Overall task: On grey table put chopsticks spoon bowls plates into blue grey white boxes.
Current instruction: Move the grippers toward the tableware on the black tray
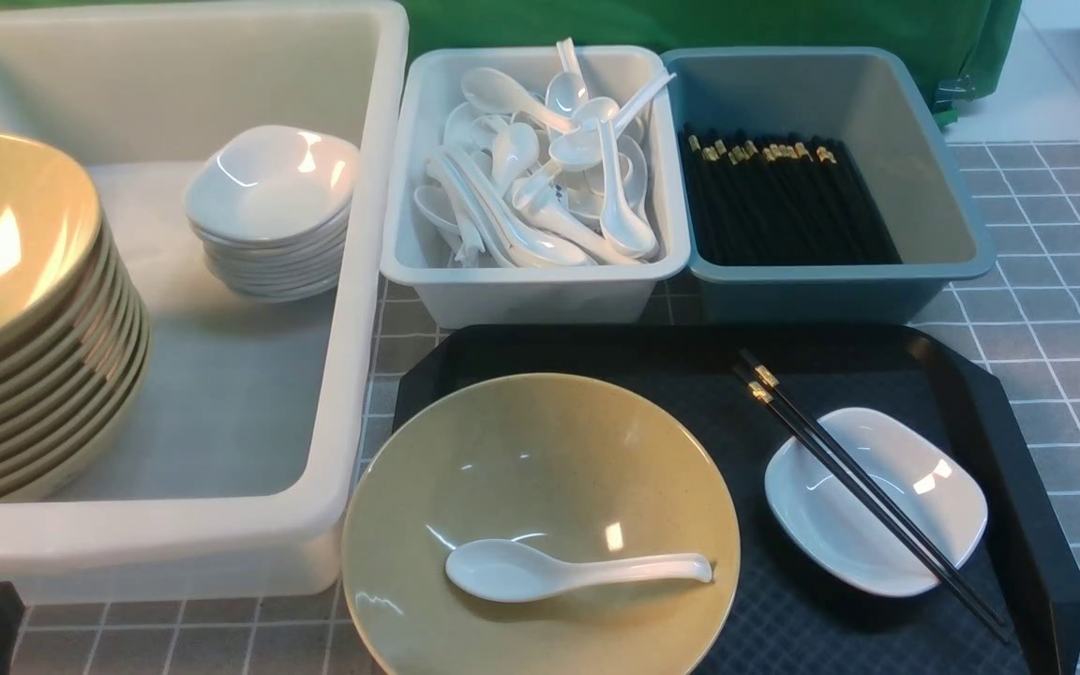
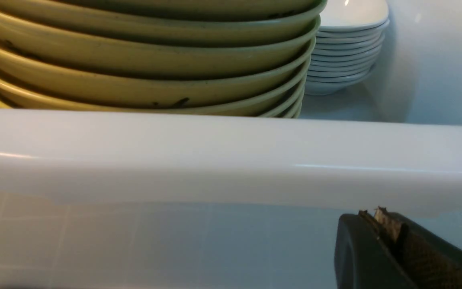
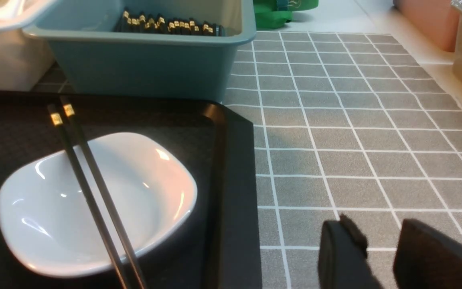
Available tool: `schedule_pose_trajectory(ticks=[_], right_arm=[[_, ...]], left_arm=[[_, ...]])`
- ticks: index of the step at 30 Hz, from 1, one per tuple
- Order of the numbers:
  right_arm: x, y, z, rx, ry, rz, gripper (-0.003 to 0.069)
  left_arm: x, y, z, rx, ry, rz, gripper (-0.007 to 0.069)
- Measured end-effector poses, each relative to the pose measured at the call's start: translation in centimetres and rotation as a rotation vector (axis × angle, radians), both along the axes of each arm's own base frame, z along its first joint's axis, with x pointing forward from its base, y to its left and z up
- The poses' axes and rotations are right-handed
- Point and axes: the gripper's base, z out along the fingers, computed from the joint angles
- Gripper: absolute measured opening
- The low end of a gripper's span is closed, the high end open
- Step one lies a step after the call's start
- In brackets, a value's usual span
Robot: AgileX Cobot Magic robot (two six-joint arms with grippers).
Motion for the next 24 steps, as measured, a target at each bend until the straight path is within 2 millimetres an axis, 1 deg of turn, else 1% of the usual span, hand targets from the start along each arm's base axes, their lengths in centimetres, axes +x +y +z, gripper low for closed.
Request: schedule_pose_trajectory(ticks=[15,24], right_arm=[[0.00,0.00,0.00,0.000,0.000,0.000,0.0238],[0.00,0.00,0.00,0.000,0.000,0.000,0.0238]], left_arm=[[0.00,0.00,0.00,0.000,0.000,0.000,-0.0011],[0.00,0.08,0.00,0.029,0.002,0.002,-0.0011]])
